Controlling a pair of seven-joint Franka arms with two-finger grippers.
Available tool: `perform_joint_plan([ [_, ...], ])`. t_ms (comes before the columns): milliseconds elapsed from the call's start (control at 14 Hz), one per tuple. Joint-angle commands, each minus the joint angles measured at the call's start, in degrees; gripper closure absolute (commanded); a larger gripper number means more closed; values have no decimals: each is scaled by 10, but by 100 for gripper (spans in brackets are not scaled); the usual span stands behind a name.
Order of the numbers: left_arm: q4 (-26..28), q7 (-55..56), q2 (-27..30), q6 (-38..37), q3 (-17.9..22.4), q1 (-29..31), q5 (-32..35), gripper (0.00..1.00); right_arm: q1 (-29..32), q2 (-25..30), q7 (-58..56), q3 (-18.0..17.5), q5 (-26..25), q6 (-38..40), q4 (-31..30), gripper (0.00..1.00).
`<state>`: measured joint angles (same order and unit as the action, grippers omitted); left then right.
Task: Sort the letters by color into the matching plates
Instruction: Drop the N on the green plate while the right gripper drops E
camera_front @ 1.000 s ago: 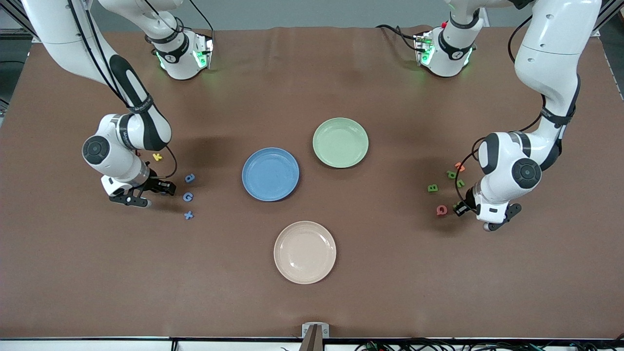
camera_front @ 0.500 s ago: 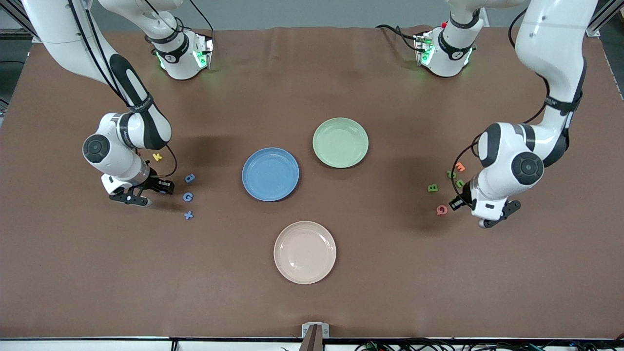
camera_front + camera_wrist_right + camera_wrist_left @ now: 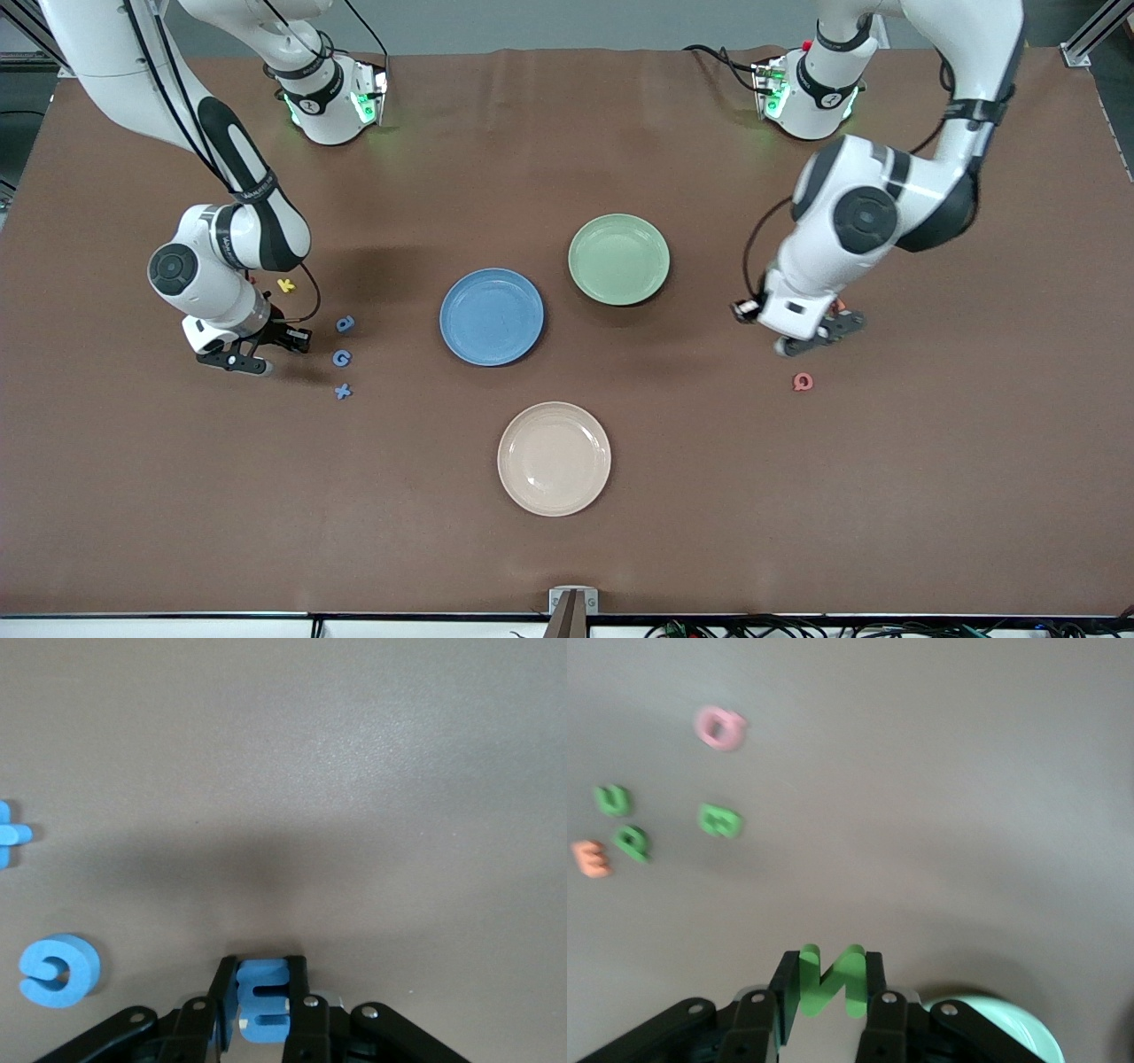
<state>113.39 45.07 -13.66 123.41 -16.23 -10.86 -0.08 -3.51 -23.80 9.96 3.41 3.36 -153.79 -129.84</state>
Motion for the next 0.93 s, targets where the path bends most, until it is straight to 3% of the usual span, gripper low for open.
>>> perform_joint_plan([
  [0,10,1,-1,7,-51,3,-9,82,-50,29,88,-3,5,63,13,100],
  [357,39,28,-11,37,-134,0,-10,82,-180,60,304,-3,5,177,81,100],
  [571,90,79,-13,113,-143,-34,-5,82,-260,53,441,-3,6,177,120,100],
  [857,130,93,-36,175,-143,-51,1,82,-312,38,520,-3,6,145,130,100],
])
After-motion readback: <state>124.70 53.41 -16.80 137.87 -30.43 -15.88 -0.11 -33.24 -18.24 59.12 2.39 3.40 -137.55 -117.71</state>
